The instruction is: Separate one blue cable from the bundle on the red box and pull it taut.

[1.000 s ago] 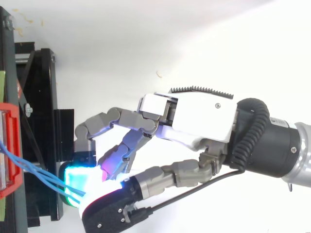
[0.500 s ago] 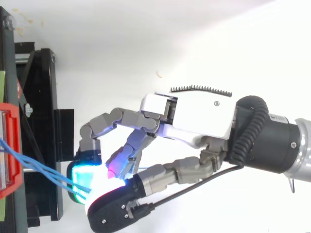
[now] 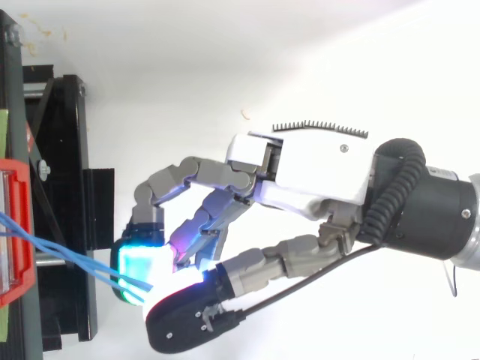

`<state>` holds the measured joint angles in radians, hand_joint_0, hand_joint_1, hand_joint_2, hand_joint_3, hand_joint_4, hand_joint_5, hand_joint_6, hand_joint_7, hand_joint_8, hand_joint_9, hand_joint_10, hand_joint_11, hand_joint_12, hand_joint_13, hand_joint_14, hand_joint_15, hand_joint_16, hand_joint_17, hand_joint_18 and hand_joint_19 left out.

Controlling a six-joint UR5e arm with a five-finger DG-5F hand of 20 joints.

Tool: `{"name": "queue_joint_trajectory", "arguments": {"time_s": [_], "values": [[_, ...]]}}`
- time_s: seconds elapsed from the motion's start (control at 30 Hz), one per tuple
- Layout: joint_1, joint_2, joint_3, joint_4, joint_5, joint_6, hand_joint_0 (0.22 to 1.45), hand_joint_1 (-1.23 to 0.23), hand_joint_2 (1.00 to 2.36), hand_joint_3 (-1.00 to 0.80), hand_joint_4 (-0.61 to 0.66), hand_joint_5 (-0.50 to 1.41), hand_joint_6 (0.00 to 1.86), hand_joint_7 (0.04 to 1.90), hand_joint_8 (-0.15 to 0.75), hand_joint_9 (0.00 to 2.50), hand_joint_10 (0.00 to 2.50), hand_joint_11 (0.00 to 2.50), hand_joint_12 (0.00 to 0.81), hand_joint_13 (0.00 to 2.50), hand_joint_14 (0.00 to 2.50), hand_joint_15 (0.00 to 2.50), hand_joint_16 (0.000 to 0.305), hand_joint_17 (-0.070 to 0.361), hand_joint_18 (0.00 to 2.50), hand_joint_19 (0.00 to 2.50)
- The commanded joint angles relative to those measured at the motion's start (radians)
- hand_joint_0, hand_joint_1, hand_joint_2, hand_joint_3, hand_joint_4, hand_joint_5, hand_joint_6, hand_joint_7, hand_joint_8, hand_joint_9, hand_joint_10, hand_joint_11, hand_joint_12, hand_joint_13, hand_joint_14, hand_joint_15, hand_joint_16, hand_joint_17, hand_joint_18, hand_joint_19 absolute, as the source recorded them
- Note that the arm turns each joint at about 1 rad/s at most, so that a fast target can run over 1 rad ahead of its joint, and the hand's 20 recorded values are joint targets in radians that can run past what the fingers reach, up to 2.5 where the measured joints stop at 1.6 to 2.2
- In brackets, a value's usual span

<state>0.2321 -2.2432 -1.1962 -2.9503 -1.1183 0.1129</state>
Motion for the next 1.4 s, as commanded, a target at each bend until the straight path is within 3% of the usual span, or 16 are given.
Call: {"name": "queue_joint_trajectory", "arguments": {"time_s": [0.0, 0.2, 0.5, 0.7, 0.9, 1.37], "values": [[-0.007, 0.007, 0.000, -0.044, -0.003, 0.007, 0.79, -0.90, 1.02, -0.19, -0.03, -0.20, 0.84, 1.05, 0.298, 0.91, 0.02, 0.64, 0.361, 0.87, 0.01, 0.41, 0.048, 0.109, 0.84, 0.63], [-0.013, 0.011, 0.000, -0.058, -0.023, 0.010, 0.86, -0.90, 1.01, -0.28, 0.00, -0.20, 0.84, 1.04, 0.285, 0.88, 0.01, 0.64, 0.361, 0.80, 0.01, 0.41, 0.048, 0.108, 0.75, 0.66], [-0.022, 0.014, 0.000, -0.090, -0.044, 0.011, 0.83, -0.91, 1.01, -0.36, 0.01, -0.21, 0.83, 1.00, 0.283, 0.79, 0.02, 0.65, 0.369, 0.70, 0.01, 0.37, 0.049, 0.111, 0.75, 0.60], [-0.027, 0.016, 0.000, -0.099, -0.072, 0.011, 0.71, -0.89, 1.01, -0.36, 0.08, -0.19, 0.81, 1.01, 0.300, 0.87, 0.02, 0.65, 0.370, 0.72, 0.01, 0.36, 0.050, 0.113, 0.80, 0.59], [-0.028, 0.016, 0.000, -0.092, -0.127, 0.005, 0.63, -0.76, 1.01, -0.37, 0.13, -0.17, 0.75, 1.06, 0.327, 0.98, 0.02, 0.65, 0.374, 0.76, 0.01, 0.38, 0.051, 0.116, 0.83, 0.64], [-0.027, 0.016, 0.000, -0.078, -0.124, -0.004, 0.65, -0.65, 1.01, -0.33, 0.21, -0.09, 0.53, 1.32, 0.338, 1.09, 0.02, 0.64, 0.370, 0.81, 0.01, 0.39, 0.051, 0.116, 0.87, 0.66]]}}
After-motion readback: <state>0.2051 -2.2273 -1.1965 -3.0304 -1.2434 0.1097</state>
